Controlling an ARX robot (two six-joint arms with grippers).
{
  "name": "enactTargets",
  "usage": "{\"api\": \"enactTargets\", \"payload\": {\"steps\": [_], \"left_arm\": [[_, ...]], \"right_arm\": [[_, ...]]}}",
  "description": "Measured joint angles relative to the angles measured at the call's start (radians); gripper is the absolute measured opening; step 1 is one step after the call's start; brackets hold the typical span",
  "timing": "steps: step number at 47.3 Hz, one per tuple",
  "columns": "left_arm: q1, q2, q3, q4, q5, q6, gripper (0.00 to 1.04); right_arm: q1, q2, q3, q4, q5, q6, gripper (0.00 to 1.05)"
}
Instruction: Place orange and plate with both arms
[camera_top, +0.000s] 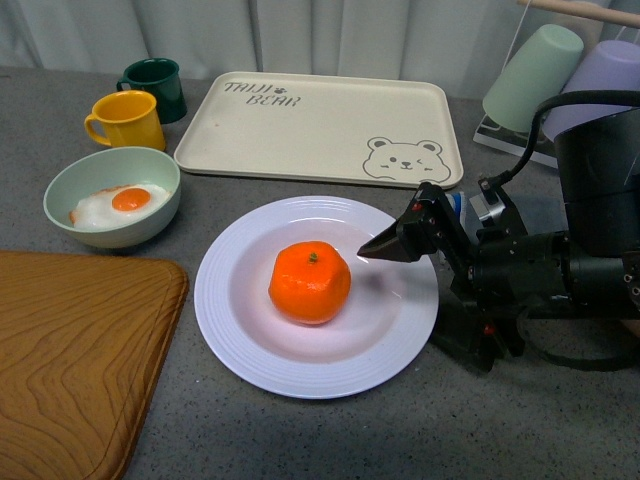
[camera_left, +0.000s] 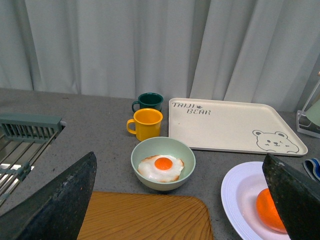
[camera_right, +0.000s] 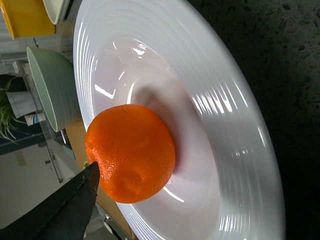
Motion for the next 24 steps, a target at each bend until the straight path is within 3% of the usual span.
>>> {"api": "enactTargets", "payload": {"steps": [4, 14, 24], "left_arm": [[0.000, 0.000, 0.000, 0.000, 0.000, 0.000, 0.98], [0.000, 0.000, 0.000, 0.000, 0.000, 0.000, 0.98], [0.000, 0.000, 0.000, 0.000, 0.000, 0.000, 0.98]], "right_arm": [[0.004, 0.006, 0.006, -0.003, 0.009, 0.007, 0.82], [0.009, 0.016, 0.021, -0.043, 0.029, 0.012, 0.43], [0.008, 0.029, 0.022, -0.062, 0.032, 0.000, 0.14]]}}
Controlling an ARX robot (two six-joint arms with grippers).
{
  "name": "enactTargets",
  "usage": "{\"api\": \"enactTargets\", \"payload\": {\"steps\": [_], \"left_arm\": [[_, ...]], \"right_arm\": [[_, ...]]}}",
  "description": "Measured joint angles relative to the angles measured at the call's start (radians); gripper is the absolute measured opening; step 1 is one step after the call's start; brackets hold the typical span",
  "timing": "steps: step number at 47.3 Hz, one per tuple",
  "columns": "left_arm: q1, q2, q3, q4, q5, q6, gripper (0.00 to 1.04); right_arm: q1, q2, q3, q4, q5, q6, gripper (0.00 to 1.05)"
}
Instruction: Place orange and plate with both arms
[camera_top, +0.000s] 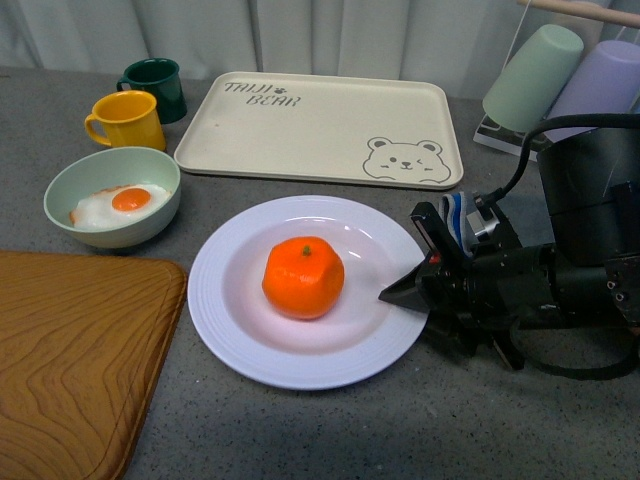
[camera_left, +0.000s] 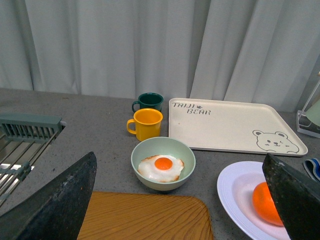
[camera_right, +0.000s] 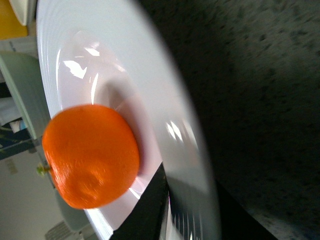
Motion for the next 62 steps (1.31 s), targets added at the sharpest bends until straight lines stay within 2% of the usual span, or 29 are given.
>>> {"api": "enactTargets", "payload": {"steps": [5, 13, 26, 34, 45, 62], "left_arm": [[0.000, 0.000, 0.000, 0.000, 0.000, 0.000, 0.98], [0.000, 0.000, 0.000, 0.000, 0.000, 0.000, 0.98], [0.000, 0.000, 0.000, 0.000, 0.000, 0.000, 0.98], [0.000, 0.000, 0.000, 0.000, 0.000, 0.000, 0.98], [0.000, 0.000, 0.000, 0.000, 0.000, 0.000, 0.98], [0.000, 0.000, 0.000, 0.000, 0.000, 0.000, 0.98]], "right_arm": [[0.000, -0.012, 0.008, 0.010, -0.019, -0.013, 0.04], [0.002, -0.022, -0.001, 0.037, -0.005, -0.072, 0.04], [-0.009, -0.055, -0.033, 0.219, -0.026, -0.065, 0.04], [-0.015, -0.060, 0.019, 0.209, -0.025, -0.043, 0.04], [-0.032, 0.016, 0.221, 0.147, -0.003, 0.026, 0.04], [-0.051, 0.273, 0.681, -0.086, 0.036, 0.089, 0.04]]}}
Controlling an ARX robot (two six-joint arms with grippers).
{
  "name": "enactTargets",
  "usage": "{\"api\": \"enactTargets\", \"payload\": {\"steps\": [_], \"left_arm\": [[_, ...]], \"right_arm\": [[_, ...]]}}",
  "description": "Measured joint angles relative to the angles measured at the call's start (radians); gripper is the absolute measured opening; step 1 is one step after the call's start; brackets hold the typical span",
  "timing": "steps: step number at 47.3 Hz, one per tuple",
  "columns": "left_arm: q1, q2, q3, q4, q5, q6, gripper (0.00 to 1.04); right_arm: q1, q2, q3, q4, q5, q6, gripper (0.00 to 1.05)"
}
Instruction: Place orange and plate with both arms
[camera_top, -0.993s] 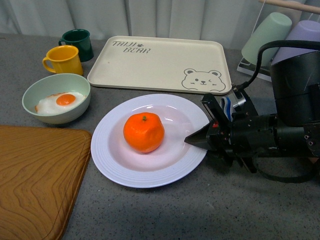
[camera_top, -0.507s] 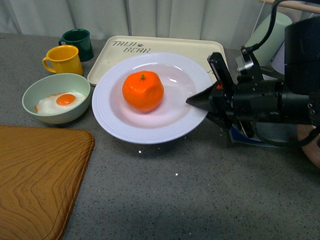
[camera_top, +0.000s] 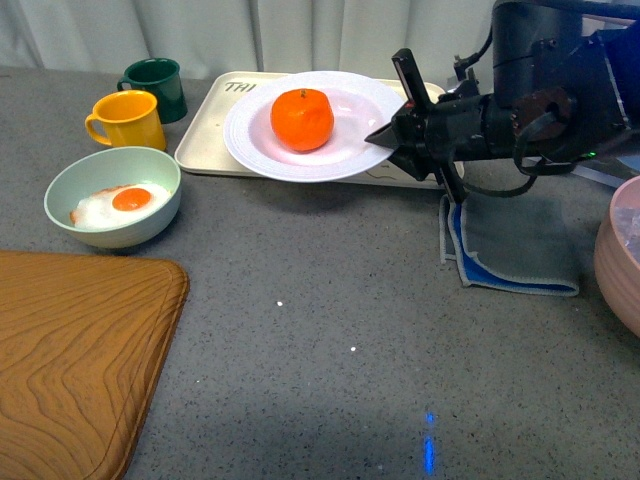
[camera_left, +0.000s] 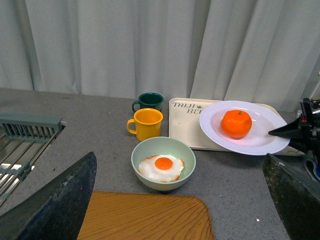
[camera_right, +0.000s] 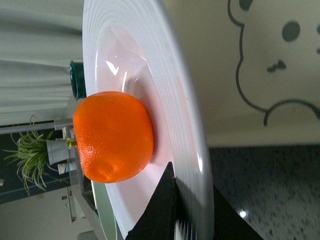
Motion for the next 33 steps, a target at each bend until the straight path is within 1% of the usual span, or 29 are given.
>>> {"api": "enactTargets", "payload": {"steps": [9, 14, 16, 17, 18, 22, 25, 27, 31, 33], "left_arm": [[0.000, 0.000, 0.000, 0.000, 0.000, 0.000, 0.98], [0.000, 0.000, 0.000, 0.000, 0.000, 0.000, 0.98], [0.000, 0.000, 0.000, 0.000, 0.000, 0.000, 0.98], [0.000, 0.000, 0.000, 0.000, 0.000, 0.000, 0.98], [0.000, 0.000, 0.000, 0.000, 0.000, 0.000, 0.98], [0.000, 0.000, 0.000, 0.000, 0.000, 0.000, 0.98], [0.000, 0.000, 0.000, 0.000, 0.000, 0.000, 0.98], [0.000, 0.000, 0.000, 0.000, 0.000, 0.000, 0.98], [0.000, 0.000, 0.000, 0.000, 0.000, 0.000, 0.98], [0.000, 0.000, 0.000, 0.000, 0.000, 0.000, 0.98]], "right_arm": [[0.000, 0.121, 0.257, -0.187, 0.018, -0.024, 0.04], [0.000, 0.158, 0.337, -0.238, 0.018, -0.040, 0.04], [0.000, 0.168, 0.359, -0.254, 0.018, -0.050, 0.06], [0.000, 0.170, 0.365, -0.256, 0.019, -0.053, 0.10], [0.000, 0.171, 0.366, -0.256, 0.018, -0.053, 0.12], [0.000, 0.169, 0.371, -0.263, 0.026, -0.067, 0.30], [0.000, 0.160, 0.353, -0.257, 0.052, -0.086, 0.44], [0.000, 0.149, 0.328, -0.245, 0.061, -0.098, 0.52], [0.000, 0.105, 0.261, -0.249, 0.109, -0.170, 0.69], [0.000, 0.080, 0.233, -0.251, 0.136, -0.208, 0.76]]}}
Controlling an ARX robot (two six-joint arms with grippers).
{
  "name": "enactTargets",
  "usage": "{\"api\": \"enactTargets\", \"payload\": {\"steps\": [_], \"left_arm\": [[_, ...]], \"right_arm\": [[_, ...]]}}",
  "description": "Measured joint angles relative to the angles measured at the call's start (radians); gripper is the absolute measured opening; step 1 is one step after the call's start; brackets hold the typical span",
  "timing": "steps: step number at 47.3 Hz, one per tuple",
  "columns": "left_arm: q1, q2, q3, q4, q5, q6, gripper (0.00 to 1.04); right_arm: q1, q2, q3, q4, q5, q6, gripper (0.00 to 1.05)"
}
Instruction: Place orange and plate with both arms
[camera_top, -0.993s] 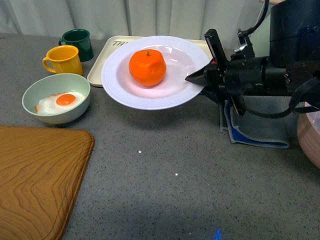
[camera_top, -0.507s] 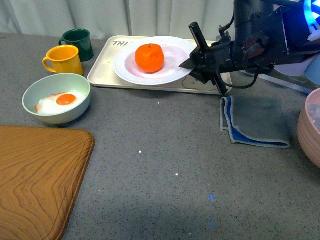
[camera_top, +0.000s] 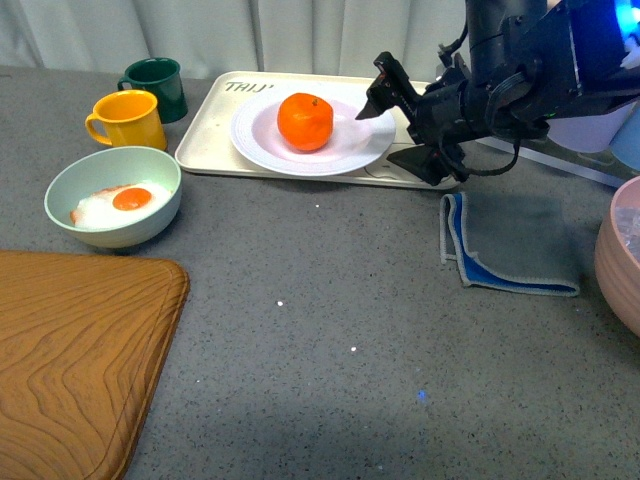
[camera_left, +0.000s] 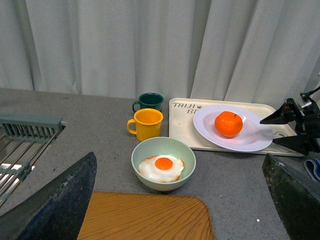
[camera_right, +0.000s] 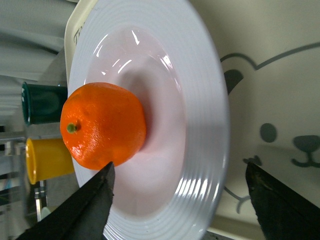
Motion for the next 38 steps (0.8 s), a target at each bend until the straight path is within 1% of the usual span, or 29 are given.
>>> {"api": "enactTargets", "payload": {"steps": [2, 3, 5, 7, 10, 16, 18, 19, 20, 21, 22, 24, 25, 26, 28, 29, 31, 35, 38], "left_arm": [[0.000, 0.000, 0.000, 0.000, 0.000, 0.000, 0.98], [0.000, 0.000, 0.000, 0.000, 0.000, 0.000, 0.98], [0.000, 0.000, 0.000, 0.000, 0.000, 0.000, 0.98], [0.000, 0.000, 0.000, 0.000, 0.000, 0.000, 0.98], [0.000, 0.000, 0.000, 0.000, 0.000, 0.000, 0.98], [0.000, 0.000, 0.000, 0.000, 0.000, 0.000, 0.98], [0.000, 0.000, 0.000, 0.000, 0.000, 0.000, 0.98], [0.000, 0.000, 0.000, 0.000, 0.000, 0.000, 0.98], [0.000, 0.000, 0.000, 0.000, 0.000, 0.000, 0.98], [0.000, 0.000, 0.000, 0.000, 0.000, 0.000, 0.98], [0.000, 0.000, 0.000, 0.000, 0.001, 0.000, 0.98], [0.000, 0.000, 0.000, 0.000, 0.000, 0.000, 0.98], [0.000, 0.000, 0.000, 0.000, 0.000, 0.000, 0.98], [0.000, 0.000, 0.000, 0.000, 0.000, 0.000, 0.98], [0.000, 0.000, 0.000, 0.000, 0.000, 0.000, 0.98], [0.000, 0.000, 0.000, 0.000, 0.000, 0.000, 0.98], [0.000, 0.000, 0.000, 0.000, 0.000, 0.000, 0.98], [0.000, 0.000, 0.000, 0.000, 0.000, 0.000, 0.98], [0.000, 0.000, 0.000, 0.000, 0.000, 0.000, 0.98]], "right_arm": [[0.000, -0.038, -0.034, 0.000, 0.034, -0.059, 0.85], [0.000, -0.046, -0.042, 0.002, 0.040, -0.072, 0.87], [0.000, -0.078, -0.069, 0.010, 0.069, -0.133, 0.94], [0.000, -0.105, -0.090, 0.015, 0.093, -0.170, 0.97], [0.000, -0.156, -0.127, 0.016, 0.123, -0.233, 0.95], [-0.001, -0.248, -0.205, 0.042, 0.183, -0.336, 0.95], [0.000, -0.278, -0.241, 0.059, 0.219, -0.389, 0.95], [0.005, -0.283, -0.266, 0.111, 0.270, -0.422, 0.93], [0.006, -0.292, -0.305, 0.206, 0.342, -0.467, 0.90], [0.008, -0.302, -0.366, 0.362, 0.450, -0.525, 0.85], [0.009, -0.310, -0.412, 0.461, 0.518, -0.583, 0.81], [0.006, -0.336, -0.513, 0.634, 0.600, -0.661, 0.74], [0.003, -0.352, -0.566, 0.709, 0.621, -0.693, 0.70], [0.000, -0.360, -0.590, 0.742, 0.628, -0.706, 0.69], [-0.011, -0.402, -0.684, 0.859, 0.633, -0.748, 0.61], [-0.014, -0.414, -0.706, 0.883, 0.632, -0.756, 0.60], [-0.030, -0.481, -0.809, 0.972, 0.628, -0.787, 0.51], [-0.047, -0.566, -0.911, 1.029, 0.616, -0.808, 0.40], [-0.064, -0.641, -1.000, 1.059, 0.603, -0.818, 0.29]]}}
